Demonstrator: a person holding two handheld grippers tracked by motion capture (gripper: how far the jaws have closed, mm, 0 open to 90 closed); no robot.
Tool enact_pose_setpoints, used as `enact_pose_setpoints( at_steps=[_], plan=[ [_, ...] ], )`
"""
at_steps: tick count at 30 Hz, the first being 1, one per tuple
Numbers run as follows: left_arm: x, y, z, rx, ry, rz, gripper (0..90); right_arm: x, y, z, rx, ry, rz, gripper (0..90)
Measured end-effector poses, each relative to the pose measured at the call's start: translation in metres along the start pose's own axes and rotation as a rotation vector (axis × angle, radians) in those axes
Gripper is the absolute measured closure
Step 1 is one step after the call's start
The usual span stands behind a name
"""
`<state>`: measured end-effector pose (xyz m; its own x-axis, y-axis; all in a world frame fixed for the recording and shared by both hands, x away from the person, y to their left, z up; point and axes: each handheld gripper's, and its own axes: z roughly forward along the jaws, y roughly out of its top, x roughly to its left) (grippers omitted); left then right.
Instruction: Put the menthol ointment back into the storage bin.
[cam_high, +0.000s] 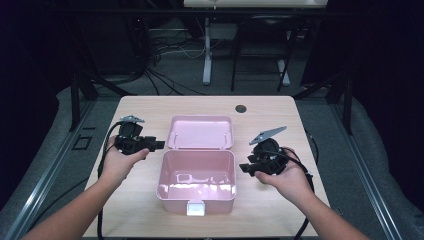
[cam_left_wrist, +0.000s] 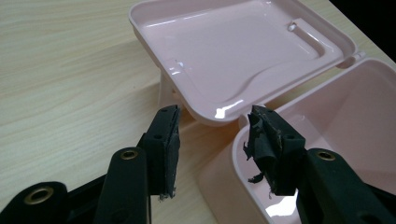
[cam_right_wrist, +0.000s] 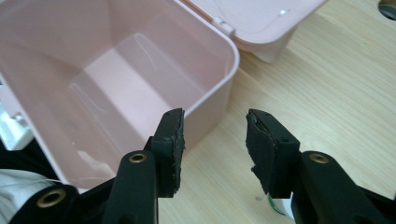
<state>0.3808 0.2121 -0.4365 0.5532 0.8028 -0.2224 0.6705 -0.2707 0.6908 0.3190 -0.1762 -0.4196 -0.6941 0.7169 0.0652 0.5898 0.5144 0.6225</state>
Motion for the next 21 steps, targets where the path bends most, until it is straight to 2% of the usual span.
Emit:
enact_pose_setpoints(
  at_steps=[9, 15, 16, 21],
  plan=[
    [0.001, -0.007, -0.007, -0.001, -0.007, 0.003, 53.2, -0.014, 0.005, 0.000, 0.049, -0.033, 0.003, 55.9],
    [-0.003, -0.013, -0.009, 0.008, -0.021, 0.010, 53.0, -0.023, 0.005, 0.005, 0.103, -0.039, 0.008, 52.9],
    [-0.004, -0.014, -0.009, 0.013, -0.023, 0.019, 52.9, -0.024, 0.005, 0.006, 0.113, -0.039, 0.024, 52.7],
    [-0.007, -0.017, -0.010, 0.017, -0.033, 0.031, 52.3, -0.031, 0.003, 0.009, 0.140, -0.054, 0.036, 52.6]
  ],
)
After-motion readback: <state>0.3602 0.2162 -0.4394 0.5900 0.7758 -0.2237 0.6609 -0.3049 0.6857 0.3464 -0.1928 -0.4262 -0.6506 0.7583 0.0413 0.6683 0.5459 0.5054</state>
